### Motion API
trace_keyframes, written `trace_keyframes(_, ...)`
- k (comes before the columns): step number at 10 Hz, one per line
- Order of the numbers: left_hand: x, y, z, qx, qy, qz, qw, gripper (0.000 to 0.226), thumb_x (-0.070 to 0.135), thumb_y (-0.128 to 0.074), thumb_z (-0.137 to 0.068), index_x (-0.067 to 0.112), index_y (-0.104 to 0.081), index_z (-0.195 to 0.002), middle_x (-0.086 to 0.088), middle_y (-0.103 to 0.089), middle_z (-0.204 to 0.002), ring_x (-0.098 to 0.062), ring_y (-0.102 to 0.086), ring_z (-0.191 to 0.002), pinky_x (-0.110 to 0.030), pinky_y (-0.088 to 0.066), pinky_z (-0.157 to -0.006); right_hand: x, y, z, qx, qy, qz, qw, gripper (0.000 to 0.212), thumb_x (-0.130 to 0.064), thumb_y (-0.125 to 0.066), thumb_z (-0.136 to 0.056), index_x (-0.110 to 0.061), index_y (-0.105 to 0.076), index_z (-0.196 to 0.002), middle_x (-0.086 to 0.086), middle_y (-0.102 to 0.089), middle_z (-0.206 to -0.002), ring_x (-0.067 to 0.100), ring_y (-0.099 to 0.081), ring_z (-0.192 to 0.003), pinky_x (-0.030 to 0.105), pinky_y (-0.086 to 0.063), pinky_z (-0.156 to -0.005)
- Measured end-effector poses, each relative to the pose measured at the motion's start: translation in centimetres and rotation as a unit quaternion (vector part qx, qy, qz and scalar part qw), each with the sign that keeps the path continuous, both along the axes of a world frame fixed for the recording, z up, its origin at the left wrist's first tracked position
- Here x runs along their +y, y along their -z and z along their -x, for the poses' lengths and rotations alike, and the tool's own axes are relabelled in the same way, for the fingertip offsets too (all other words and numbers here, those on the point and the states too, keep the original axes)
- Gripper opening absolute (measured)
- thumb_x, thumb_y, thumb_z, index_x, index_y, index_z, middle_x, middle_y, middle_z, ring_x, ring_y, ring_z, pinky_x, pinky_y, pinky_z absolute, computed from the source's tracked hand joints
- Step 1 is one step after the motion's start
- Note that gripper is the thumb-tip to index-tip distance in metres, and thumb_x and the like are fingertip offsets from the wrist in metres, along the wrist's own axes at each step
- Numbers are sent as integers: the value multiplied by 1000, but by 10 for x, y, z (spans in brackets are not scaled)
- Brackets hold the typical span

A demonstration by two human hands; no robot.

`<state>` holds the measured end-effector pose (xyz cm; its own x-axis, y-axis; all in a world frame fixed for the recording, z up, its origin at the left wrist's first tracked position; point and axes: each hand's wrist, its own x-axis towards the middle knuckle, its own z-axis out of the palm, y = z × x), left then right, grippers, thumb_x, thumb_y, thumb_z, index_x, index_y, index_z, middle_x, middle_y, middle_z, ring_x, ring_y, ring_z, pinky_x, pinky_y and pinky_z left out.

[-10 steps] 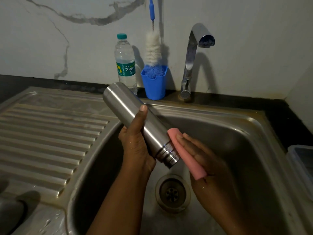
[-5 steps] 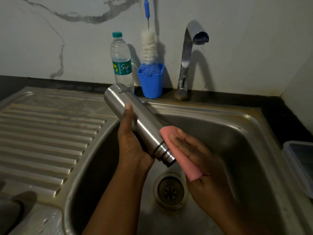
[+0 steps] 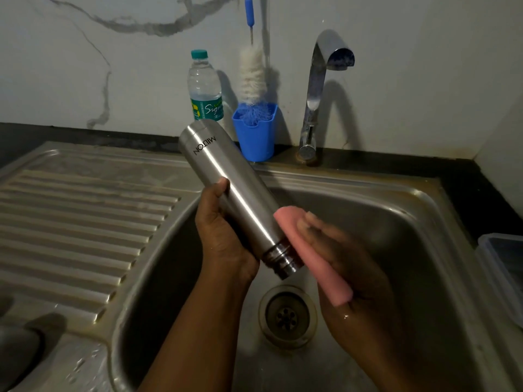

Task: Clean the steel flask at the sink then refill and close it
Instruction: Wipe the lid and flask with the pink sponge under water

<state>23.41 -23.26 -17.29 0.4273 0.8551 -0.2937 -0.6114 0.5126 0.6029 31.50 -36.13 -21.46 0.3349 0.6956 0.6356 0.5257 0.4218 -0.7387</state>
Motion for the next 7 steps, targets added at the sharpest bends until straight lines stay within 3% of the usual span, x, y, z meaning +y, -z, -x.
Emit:
trace_keyframes(1,-2,0,-1,10,2,-14,1000,61,49,-67,-70,15,-59,-119,-10,-69,-91,-25,-69,-82,-46,-57,-81,0,2,-1,93,-27,16,995,40,-11,-54,-93,-26,-57,-131,-4,-57,-134,16,-51,-126,33,-42,-104)
trace_keyframes(2,1,2,2,-7,2,7,1000,62,47,-70,-65,12,-58,-115,-9,-69,-78,-22,-70,-67,-39,-59,-65,1,13,-9,-20,46,3,999,50,-12,-58,-83,-26,-54,-131,-5,-52,-138,15,-47,-130,31,-36,-109)
trace_keyframes(3,5,1,4,-16,7,5,1000,67,47,-70,-67,12,-56,-123,-9,-69,-79,-21,-69,-64,-35,-56,-58,4,19,-13,14,73,41,996,78,19,-62,-73,-34,-53,-130,-11,-53,-137,10,-47,-129,34,-39,-108)
trace_keyframes(4,5,4,3,-17,20,3,1000,58,51,-63,-77,12,-59,-120,-9,-69,-80,-21,-69,-66,-36,-56,-62,5,21,-14,45,95,43,994,79,17,-60,-76,-41,-52,-129,-16,-54,-134,6,-48,-127,37,-41,-106)
trace_keyframes(5,3,5,2,-21,22,29,999,56,53,-63,-78,11,-61,-116,-8,-69,-76,-21,-69,-66,-35,-57,-63,3,16,-12,37,91,14,995,55,0,-55,-83,-28,-52,-130,-6,-54,-136,10,-48,-128,35,-41,-106)
trace_keyframes(6,1,1,1,4,18,22,1000,73,53,-71,-63,14,-56,-122,-9,-71,-79,-23,-71,-68,-40,-57,-65,4,15,-5,28,40,-15,999,57,-5,-56,-83,-35,-52,-132,-3,-53,-137,19,-48,-129,41,-39,-107)
trace_keyframes(7,0,-1,0,18,6,25,1000,83,51,-75,-55,15,-54,-127,-11,-70,-89,-24,-73,-69,-43,-58,-66,6,20,-9,36,56,33,997,77,14,-59,-77,-40,-52,-131,-14,-53,-136,11,-48,-129,39,-41,-107)
